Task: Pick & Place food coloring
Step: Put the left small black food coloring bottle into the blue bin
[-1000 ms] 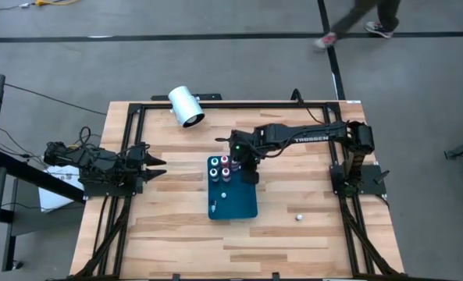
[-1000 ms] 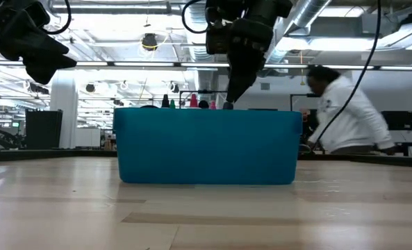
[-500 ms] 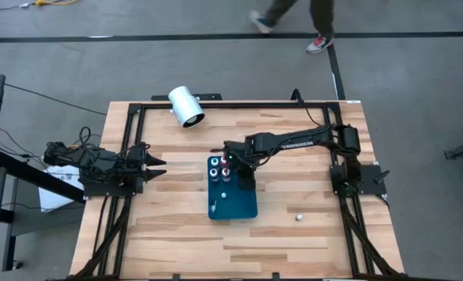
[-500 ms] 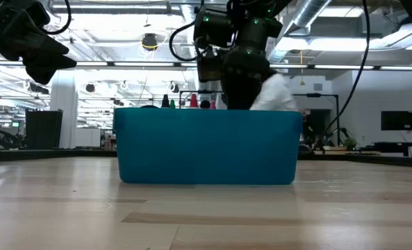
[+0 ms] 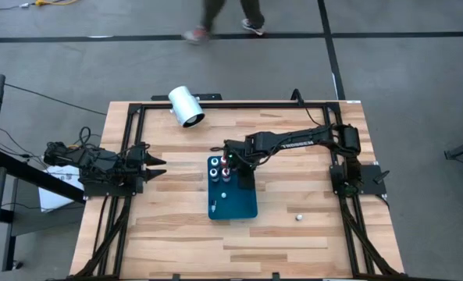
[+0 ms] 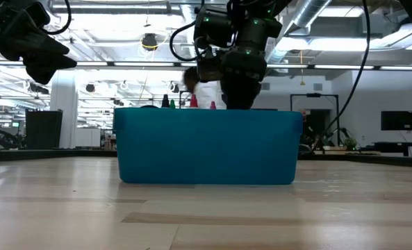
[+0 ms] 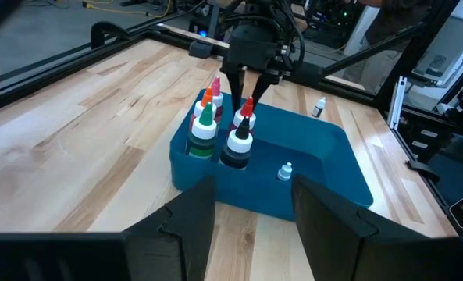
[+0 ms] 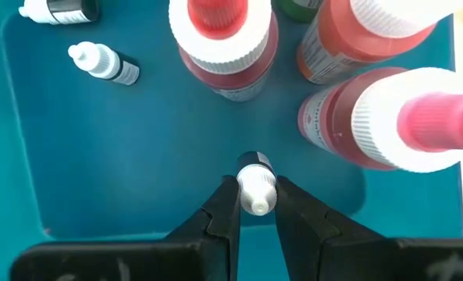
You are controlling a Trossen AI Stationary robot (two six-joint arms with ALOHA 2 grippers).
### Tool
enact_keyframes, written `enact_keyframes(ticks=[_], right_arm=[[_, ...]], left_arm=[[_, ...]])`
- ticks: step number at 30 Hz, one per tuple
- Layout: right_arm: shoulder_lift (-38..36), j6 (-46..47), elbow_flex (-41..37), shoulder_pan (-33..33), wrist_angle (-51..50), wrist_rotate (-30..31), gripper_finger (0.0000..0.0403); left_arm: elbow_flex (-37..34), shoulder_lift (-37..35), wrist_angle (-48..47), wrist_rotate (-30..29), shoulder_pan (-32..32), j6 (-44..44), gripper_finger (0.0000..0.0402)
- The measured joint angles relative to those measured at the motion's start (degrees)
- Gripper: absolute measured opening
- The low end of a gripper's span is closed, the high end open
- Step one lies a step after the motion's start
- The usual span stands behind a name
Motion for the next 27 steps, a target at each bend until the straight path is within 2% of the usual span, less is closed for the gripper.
enact_keyframes(ticks=[20, 27], right_arm=[[0.0, 2.99, 0.0, -0.37, 0.07, 4.51, 0.0061], [0.0, 3.02, 0.0, -0.38, 0.27, 4.63, 0.009]], left_arm=[[0.0, 0.0, 0.0, 0.04, -0.02, -0.11, 0.016], [0.0, 0.0, 0.0, 0.04, -0.02, -0.15, 0.016]])
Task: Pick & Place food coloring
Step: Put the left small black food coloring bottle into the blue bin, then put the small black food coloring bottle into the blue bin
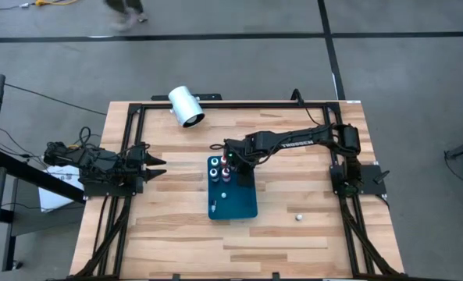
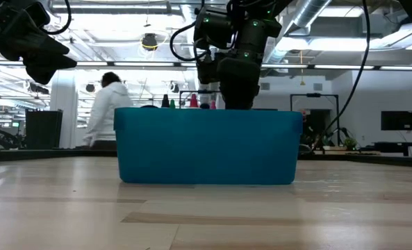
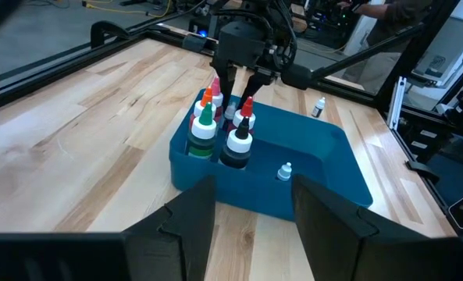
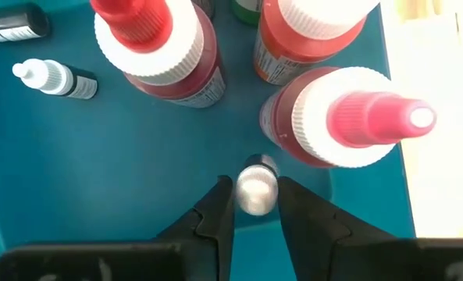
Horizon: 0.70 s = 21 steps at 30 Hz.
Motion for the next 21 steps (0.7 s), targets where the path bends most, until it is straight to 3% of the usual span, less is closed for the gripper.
enact_keyframes(ticks=[21], right_arm=[[-0.83, 0.02, 0.6, 0.01, -2.79, -0.2, 0.0103]], left_arm=[[0.0, 0.0, 0.0, 0.02, 0.01, -0.02, 0.016]])
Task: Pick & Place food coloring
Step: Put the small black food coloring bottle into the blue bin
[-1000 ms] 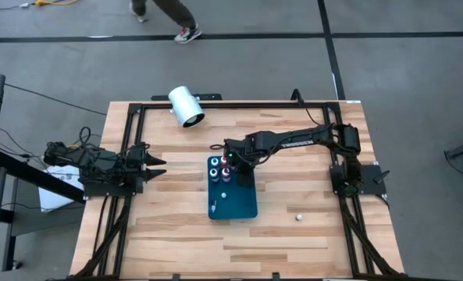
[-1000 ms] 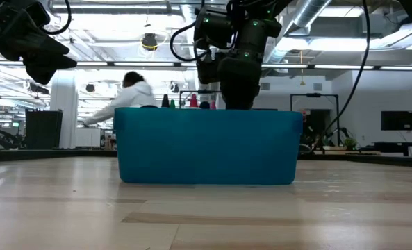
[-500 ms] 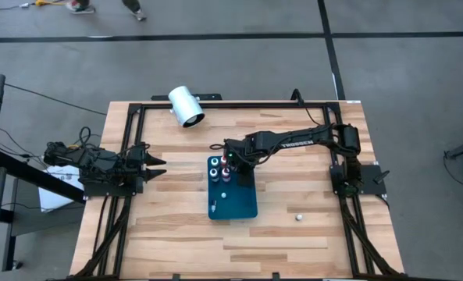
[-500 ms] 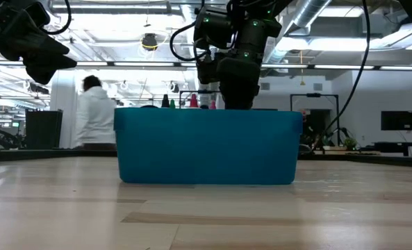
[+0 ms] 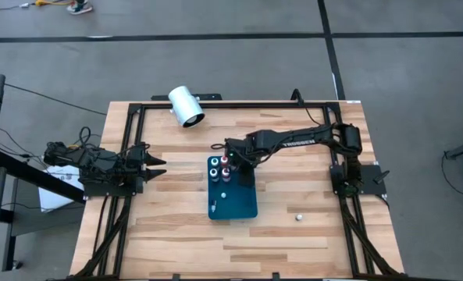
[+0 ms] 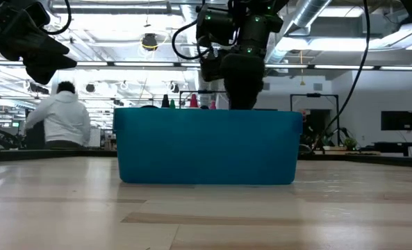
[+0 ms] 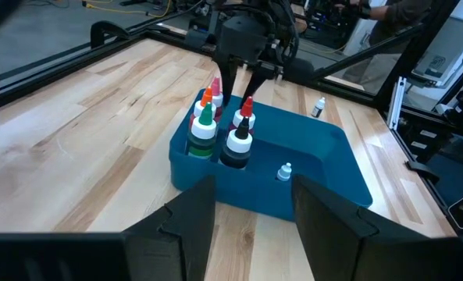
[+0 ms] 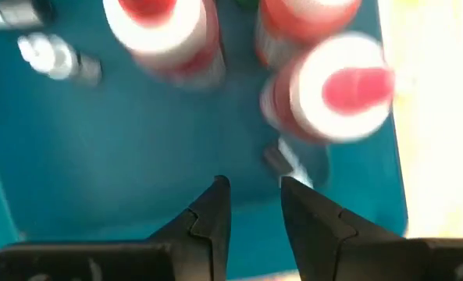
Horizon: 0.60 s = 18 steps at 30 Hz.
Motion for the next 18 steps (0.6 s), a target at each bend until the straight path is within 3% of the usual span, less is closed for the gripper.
enact_keyframes(ticks=[12, 18], right_arm=[[0.09, 1.41, 10.39, 1.27, -26.28, -0.04, 0.0102], [-1.35, 2.99, 9.7, 4.1, -30.76, 0.0, 0.0102]], left_arm=[[0.02, -0.01, 0.0, -0.04, -0.01, 0.0, 0.016], [0.02, -0.02, 0.0, -0.07, -0.01, 0.12, 0.016]])
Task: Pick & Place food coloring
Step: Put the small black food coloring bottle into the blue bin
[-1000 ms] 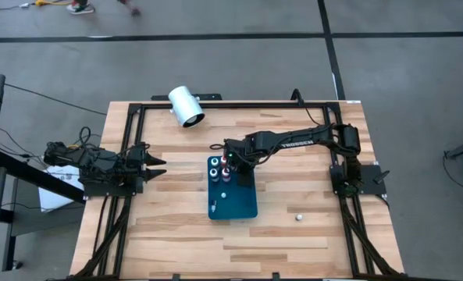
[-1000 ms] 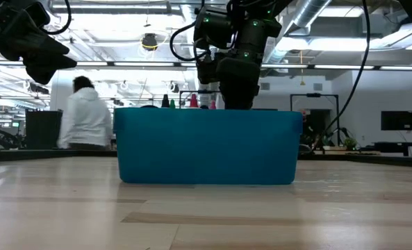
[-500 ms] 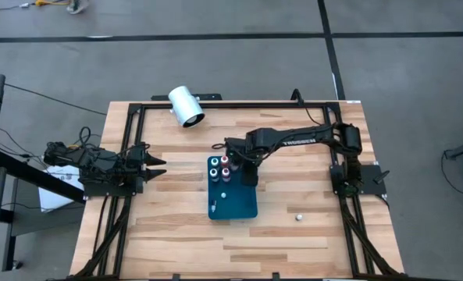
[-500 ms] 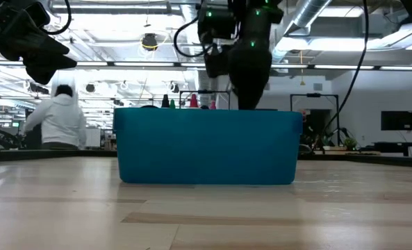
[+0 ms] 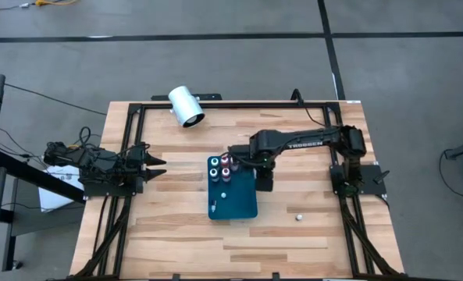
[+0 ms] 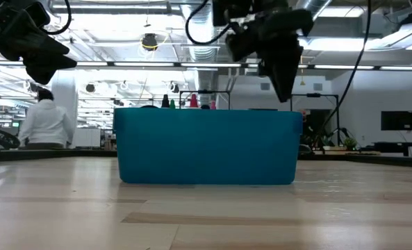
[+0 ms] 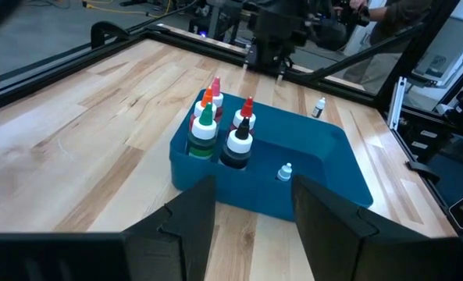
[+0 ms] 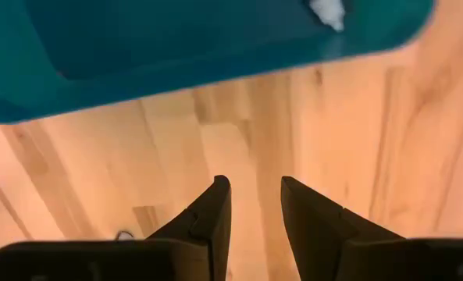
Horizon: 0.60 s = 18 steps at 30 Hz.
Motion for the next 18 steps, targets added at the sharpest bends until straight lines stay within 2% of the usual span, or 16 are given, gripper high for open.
enact_keyframes(ticks=[8, 18], right_arm=[[-5.34, 4.48, -6.56, 1.93, 3.78, 0.43, 0.0102], [-20.95, 18.14, -27.57, 3.66, 13.5, 0.23, 0.0102]], left_arm=[[0.02, 0.09, -0.2, -0.07, 0.0, -0.01, 0.016], [0.04, 0.09, -0.29, -0.71, 0.01, -0.36, 0.016]])
